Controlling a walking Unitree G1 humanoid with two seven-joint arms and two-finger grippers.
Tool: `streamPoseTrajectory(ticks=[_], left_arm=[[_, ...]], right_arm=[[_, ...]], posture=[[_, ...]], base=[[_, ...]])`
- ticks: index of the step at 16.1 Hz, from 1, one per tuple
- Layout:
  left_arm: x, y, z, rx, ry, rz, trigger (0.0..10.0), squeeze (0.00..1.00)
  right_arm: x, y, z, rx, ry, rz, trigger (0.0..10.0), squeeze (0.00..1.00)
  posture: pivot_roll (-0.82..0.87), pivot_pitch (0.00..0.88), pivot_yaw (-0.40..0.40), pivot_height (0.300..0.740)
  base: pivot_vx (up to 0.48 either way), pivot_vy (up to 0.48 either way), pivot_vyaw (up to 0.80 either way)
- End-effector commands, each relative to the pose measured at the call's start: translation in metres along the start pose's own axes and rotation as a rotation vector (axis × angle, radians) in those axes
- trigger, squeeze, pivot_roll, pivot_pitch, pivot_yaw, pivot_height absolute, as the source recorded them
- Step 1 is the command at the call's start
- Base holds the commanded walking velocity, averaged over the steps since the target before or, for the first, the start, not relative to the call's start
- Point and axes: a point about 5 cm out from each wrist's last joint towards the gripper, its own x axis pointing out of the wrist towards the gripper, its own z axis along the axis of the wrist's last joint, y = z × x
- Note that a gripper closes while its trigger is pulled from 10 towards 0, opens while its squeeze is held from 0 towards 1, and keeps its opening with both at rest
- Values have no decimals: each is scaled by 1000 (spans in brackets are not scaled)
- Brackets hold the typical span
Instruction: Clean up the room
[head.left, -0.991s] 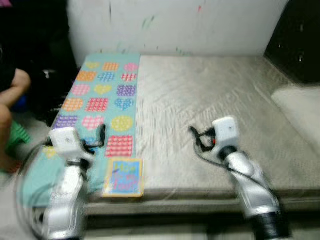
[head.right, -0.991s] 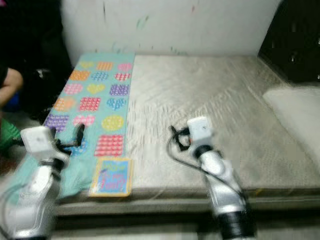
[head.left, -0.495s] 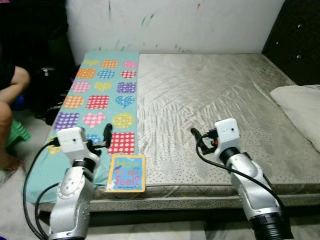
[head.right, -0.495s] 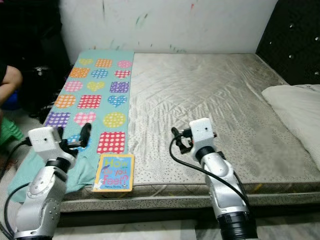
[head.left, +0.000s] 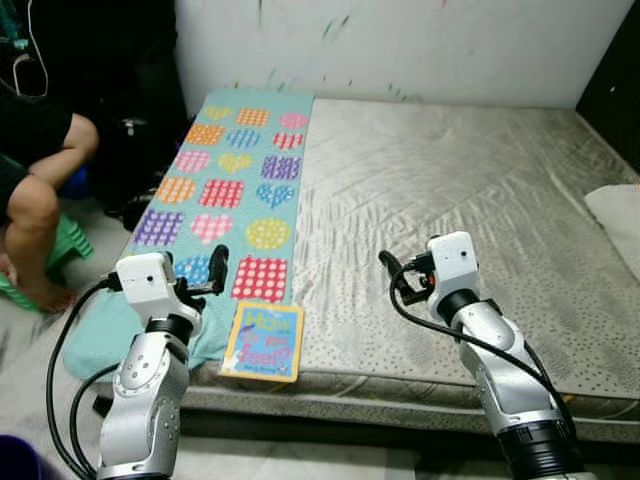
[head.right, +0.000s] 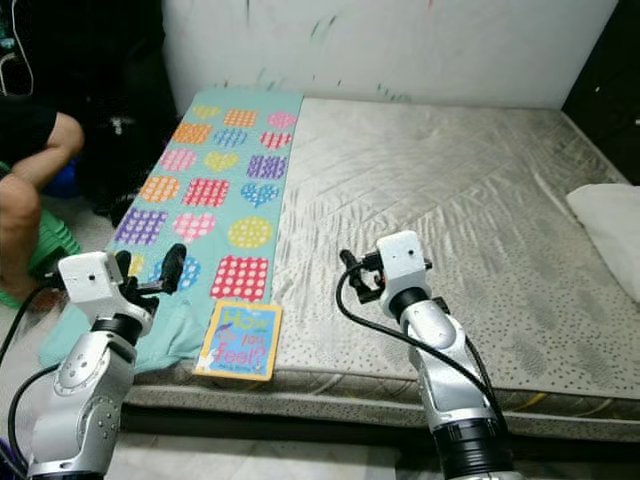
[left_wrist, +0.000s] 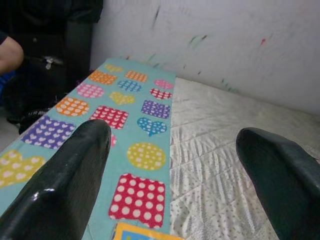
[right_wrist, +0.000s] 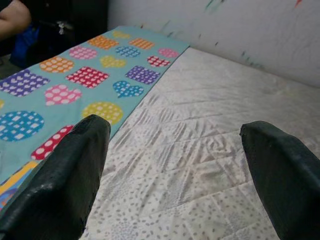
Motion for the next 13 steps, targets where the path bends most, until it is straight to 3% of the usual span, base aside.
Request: streamPoseTrajectory(ticks=[1, 10, 13], left_arm=[[0, -2, 5, 4, -21, -14, 10000, 0], [1, -2, 4, 4, -22, -26, 10000, 0], [2, 0, 1, 14, 3, 11, 10000, 0]], right_arm=[[0, 0, 2, -5, -7, -1, 10000, 0], [2, 1, 4, 10, -20, 9, 10000, 0], [3, 1, 4, 10, -20, 7, 10000, 0]], posture=[[-143, 0, -9, 740], [-139, 0, -9, 740], [-141, 0, -8, 740]], base=[[277, 0, 0], [308, 0, 0], [0, 0, 0]])
